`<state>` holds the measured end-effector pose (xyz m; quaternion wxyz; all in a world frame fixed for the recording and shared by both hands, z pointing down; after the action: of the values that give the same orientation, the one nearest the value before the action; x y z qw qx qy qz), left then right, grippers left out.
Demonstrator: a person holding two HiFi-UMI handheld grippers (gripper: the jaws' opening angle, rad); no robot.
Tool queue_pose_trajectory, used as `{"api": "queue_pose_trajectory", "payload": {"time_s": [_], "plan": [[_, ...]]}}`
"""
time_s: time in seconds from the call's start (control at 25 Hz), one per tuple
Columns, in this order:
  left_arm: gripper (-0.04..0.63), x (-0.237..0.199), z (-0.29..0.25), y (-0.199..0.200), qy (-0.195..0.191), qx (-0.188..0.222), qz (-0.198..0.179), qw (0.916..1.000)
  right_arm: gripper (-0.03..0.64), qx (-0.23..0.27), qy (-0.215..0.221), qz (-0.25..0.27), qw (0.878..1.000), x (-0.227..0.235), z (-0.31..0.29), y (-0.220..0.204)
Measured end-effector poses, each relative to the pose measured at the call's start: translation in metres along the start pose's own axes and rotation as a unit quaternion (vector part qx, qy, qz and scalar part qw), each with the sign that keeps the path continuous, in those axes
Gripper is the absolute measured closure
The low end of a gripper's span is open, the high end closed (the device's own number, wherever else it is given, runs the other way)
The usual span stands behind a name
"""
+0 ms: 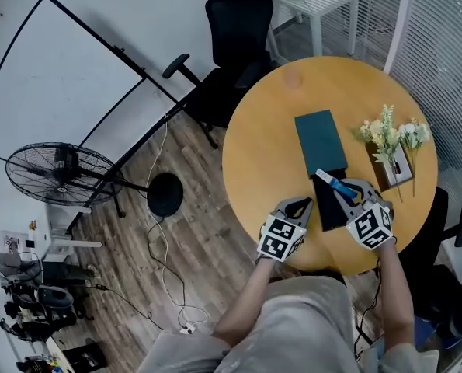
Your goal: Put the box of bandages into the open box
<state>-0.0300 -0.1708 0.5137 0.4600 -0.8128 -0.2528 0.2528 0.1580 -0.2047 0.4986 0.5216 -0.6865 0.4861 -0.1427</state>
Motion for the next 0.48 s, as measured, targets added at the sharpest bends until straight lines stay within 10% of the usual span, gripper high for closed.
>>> {"api": "queue_pose_trajectory", "payload": {"time_s": [0.48], "plan": [[0.584,-0.001,-0.008,-0.029,0.021,0.012,0.031,0.9992,0.548,-0.032,0.066,0.136,0.988,-0.014,-0.021,-0.033]]}}
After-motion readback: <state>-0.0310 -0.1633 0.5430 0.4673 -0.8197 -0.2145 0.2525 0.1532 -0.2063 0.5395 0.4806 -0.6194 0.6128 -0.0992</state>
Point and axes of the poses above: the fingertips, and each gripper's own axes: z backward along the fingers, x to its right, y out of its top, the point moved 10 cm from there along z, backward along the fingers, and after that the axes turned 7 degrees about x, right-handed, at the moved point
